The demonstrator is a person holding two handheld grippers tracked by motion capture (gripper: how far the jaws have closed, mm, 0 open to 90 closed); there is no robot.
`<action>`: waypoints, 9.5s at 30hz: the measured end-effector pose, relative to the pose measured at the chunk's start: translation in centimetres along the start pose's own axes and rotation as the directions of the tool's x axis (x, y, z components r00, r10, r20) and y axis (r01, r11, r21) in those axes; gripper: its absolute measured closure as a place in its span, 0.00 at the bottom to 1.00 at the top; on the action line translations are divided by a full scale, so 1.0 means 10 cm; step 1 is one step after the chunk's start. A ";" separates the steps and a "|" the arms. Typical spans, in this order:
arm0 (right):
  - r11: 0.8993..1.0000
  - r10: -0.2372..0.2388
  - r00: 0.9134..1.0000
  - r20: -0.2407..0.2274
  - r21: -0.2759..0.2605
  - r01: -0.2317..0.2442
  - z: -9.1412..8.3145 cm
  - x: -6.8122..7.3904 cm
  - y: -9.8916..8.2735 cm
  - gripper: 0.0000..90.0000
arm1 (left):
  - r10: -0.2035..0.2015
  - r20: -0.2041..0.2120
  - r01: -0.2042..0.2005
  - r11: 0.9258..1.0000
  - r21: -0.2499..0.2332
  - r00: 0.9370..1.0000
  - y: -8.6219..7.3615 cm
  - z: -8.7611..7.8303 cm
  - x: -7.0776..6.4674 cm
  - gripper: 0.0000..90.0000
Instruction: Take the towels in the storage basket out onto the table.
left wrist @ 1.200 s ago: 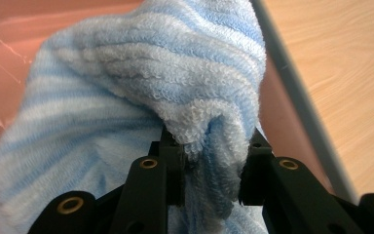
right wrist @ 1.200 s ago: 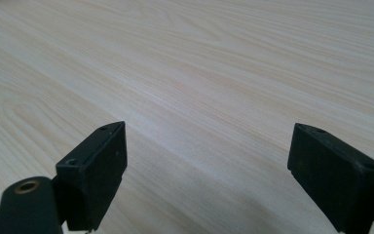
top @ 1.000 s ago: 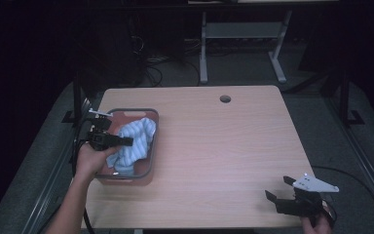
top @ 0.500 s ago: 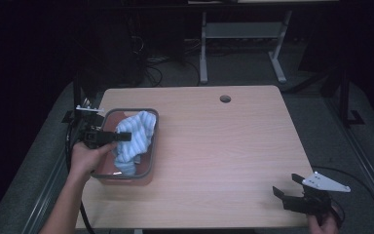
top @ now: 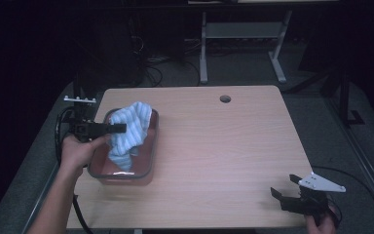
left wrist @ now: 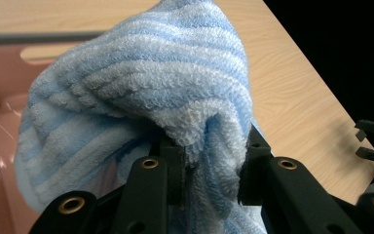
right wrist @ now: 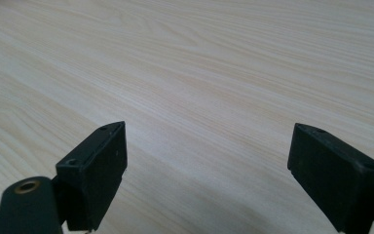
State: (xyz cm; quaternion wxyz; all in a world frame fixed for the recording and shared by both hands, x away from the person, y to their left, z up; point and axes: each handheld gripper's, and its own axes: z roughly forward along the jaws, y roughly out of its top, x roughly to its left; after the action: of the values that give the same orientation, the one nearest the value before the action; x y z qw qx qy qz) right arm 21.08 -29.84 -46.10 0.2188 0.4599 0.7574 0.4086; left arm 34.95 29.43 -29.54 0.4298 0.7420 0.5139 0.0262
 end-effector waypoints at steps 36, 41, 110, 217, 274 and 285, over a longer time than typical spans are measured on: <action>1.000 0.003 1.000 0.007 -0.009 -0.003 -0.03 -0.04 0.00 0.15 | 0.157 0.089 -0.156 0.988 -0.012 0.984 0.60 0.14 -0.89 0.78; 1.000 0.000 1.000 0.007 -0.011 0.000 -0.03 -0.04 0.00 0.15 | 0.166 0.099 -0.166 0.986 -0.004 0.981 0.63 0.27 -0.97 0.78; 1.000 0.000 1.000 -0.014 -0.016 0.000 0.00 -0.02 0.02 0.15 | 0.162 0.239 -0.202 0.967 0.153 0.957 0.54 1.90 -1.49 0.78; 1.000 -0.007 1.000 -0.010 -0.001 0.007 0.05 -0.01 0.03 0.15 | 0.153 0.247 -0.193 0.970 0.150 0.957 -0.11 2.22 -1.38 0.30; 1.000 -0.014 1.000 0.007 0.019 0.014 0.07 -0.01 0.02 0.15 | 0.177 0.267 -0.208 0.974 0.092 0.947 -0.80 1.72 -1.21 0.26; 1.000 -0.013 1.000 0.009 0.019 0.013 0.07 -0.01 0.02 0.15 | 0.176 0.274 -0.208 0.974 0.092 0.945 -0.93 1.68 -1.19 0.26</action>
State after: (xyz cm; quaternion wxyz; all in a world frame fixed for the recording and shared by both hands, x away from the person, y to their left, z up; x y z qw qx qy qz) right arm 21.75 -29.55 -46.32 0.2203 0.4588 0.7633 0.3978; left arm 30.56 10.75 -41.54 0.4445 0.8099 0.3776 -0.0621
